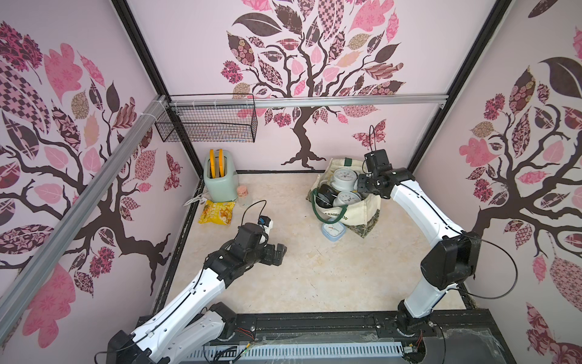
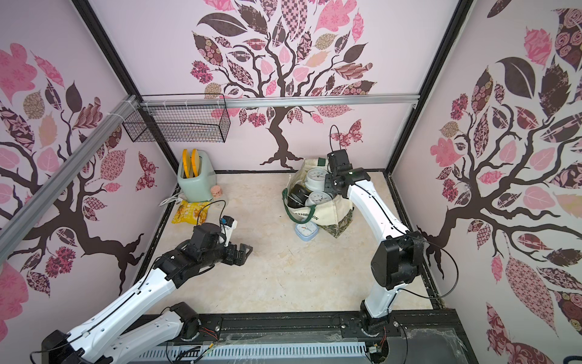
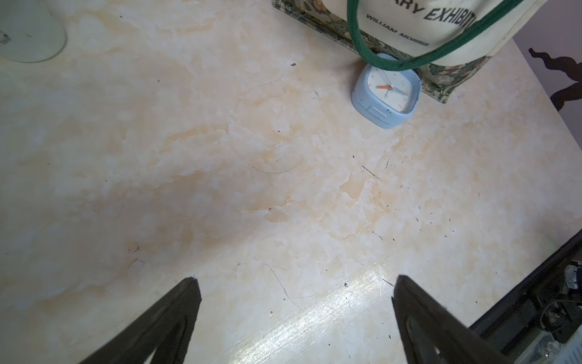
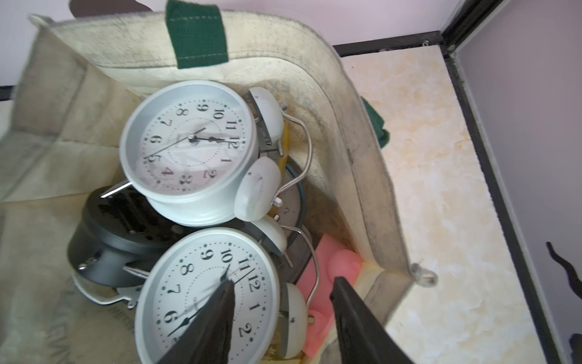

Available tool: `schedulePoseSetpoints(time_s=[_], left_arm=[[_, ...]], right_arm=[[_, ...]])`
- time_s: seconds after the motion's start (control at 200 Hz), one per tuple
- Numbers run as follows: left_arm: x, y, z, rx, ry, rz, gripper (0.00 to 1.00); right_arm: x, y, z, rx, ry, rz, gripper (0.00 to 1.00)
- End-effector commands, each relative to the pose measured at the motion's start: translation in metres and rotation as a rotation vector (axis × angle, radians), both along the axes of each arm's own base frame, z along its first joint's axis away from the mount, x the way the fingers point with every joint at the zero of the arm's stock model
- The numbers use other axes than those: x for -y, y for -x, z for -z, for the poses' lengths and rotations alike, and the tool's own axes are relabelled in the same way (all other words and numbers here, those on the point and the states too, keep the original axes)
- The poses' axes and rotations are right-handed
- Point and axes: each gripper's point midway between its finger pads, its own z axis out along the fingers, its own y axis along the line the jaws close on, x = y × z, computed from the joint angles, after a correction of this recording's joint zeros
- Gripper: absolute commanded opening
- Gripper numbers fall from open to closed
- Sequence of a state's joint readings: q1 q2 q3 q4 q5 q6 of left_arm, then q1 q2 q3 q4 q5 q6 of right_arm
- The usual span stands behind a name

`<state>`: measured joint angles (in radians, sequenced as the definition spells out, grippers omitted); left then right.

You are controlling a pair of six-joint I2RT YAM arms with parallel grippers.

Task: Put the alarm clock into the canvas bag
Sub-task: Place the alarm at the canvas bag, then pick up the alarm from the center of the board.

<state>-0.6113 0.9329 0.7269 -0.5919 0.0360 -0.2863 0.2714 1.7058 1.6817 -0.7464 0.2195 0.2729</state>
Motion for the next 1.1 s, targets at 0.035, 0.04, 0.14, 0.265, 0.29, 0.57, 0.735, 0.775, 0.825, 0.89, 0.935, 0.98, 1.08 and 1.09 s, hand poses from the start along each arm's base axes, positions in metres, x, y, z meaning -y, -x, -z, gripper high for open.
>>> schedulePoseSetpoints(time_s=[0.035,0.04,0.14,0.265,0.29,0.57,0.735,0.775,0.825,0.89,0.935,0.98,1.08,1.09], left_arm=[[0.036,-0.009,-0.024,0.065,0.032,0.101,0.98],[0.037,-0.010,-0.025,0.066,0.033,0.103,0.98],[0.058,-0.017,-0.025,0.071,0.044,0.149,0.98],[0.091,-0.028,-0.016,0.092,0.061,0.237,0.98],[0.097,-0.031,-0.012,0.092,0.064,0.253,0.98],[0.165,-0.072,0.037,0.167,0.086,0.362,0.98],[0.190,-0.098,0.066,0.258,0.078,0.394,0.98],[0.193,-0.104,0.071,0.285,0.077,0.393,0.98],[0.196,-0.109,0.076,0.313,0.077,0.392,0.98],[0.201,-0.115,0.080,0.340,0.090,0.384,0.98],[0.204,-0.118,0.085,0.350,0.093,0.381,0.98],[0.207,-0.121,0.089,0.359,0.093,0.382,0.98],[0.211,-0.128,0.094,0.377,0.108,0.365,0.98],[0.211,-0.129,0.095,0.379,0.109,0.364,0.98]], right_arm=[[-0.011,0.011,-0.053,0.125,-0.119,-0.041,0.61],[-0.011,0.011,-0.053,0.126,-0.122,-0.042,0.61],[-0.018,0.023,-0.066,0.163,-0.184,-0.076,0.70],[-0.024,0.044,-0.075,0.197,-0.257,-0.113,0.87],[-0.025,0.048,-0.076,0.203,-0.270,-0.117,0.91],[-0.027,0.095,-0.080,0.241,-0.399,-0.140,1.00],[-0.034,0.112,-0.074,0.220,-0.430,-0.188,1.00],[-0.034,0.115,-0.074,0.217,-0.434,-0.193,1.00],[-0.037,0.118,-0.074,0.211,-0.448,-0.213,1.00],[-0.041,0.123,-0.073,0.206,-0.465,-0.231,1.00],[-0.043,0.125,-0.072,0.202,-0.476,-0.242,1.00],[-0.043,0.127,-0.071,0.198,-0.478,-0.246,1.00],[-0.046,0.129,-0.069,0.191,-0.485,-0.263,1.00],[-0.046,0.130,-0.068,0.190,-0.485,-0.263,1.00]])
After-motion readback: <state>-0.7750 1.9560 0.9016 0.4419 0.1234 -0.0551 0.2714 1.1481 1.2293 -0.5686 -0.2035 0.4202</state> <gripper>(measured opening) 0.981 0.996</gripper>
